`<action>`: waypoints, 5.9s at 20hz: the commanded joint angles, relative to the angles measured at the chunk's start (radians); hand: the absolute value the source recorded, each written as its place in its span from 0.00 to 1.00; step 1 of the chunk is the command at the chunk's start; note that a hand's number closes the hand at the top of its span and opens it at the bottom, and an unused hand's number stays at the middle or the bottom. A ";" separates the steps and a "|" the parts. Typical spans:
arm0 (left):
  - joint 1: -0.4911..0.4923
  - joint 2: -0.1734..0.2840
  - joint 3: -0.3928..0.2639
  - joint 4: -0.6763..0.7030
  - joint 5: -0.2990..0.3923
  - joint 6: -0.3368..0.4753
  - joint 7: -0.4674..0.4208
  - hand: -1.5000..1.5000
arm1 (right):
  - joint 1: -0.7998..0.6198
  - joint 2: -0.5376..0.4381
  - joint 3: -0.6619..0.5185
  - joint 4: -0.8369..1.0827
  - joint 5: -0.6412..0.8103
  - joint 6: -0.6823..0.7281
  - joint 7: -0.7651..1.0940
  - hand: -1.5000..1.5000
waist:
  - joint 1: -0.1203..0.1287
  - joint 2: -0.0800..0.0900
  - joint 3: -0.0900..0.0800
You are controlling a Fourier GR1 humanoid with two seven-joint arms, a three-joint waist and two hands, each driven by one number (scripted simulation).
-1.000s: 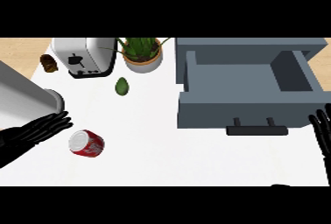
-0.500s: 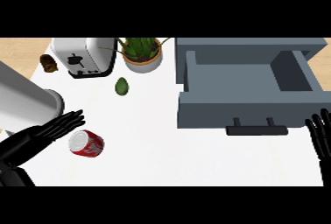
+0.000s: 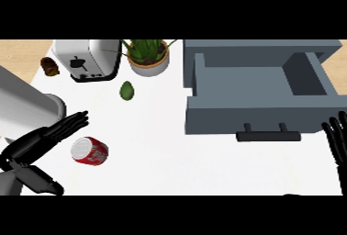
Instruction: Pick up the can, place it into the drawer and close the drawer
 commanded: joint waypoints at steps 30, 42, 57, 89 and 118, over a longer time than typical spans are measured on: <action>-0.272 0.097 -0.295 0.714 -0.194 0.163 -0.606 0.00 | -0.043 0.003 -0.015 -0.010 -0.017 0.011 0.018 0.00 | -0.015 0.006 -0.001; -0.327 0.037 -0.351 0.822 -0.202 0.245 -0.641 0.00 | 0.084 0.033 -0.009 -0.058 -0.007 0.042 -0.035 0.00 | -0.020 0.003 0.000; -0.305 -0.032 -0.445 0.804 -0.224 0.277 -0.692 0.00 | 0.028 0.047 0.015 -0.118 0.014 -0.001 0.080 0.00 | -0.002 0.000 0.000; -0.224 -0.252 -0.166 0.134 0.234 0.998 0.084 1.00 | 0.119 0.076 -0.015 -0.233 -0.026 0.012 0.088 0.00 | 0.028 -0.014 0.004; -0.970 -0.388 -0.374 0.204 0.104 1.406 0.590 1.00 | 0.038 0.032 -0.122 -0.117 -0.068 0.061 0.044 0.00 | -0.014 0.001 0.002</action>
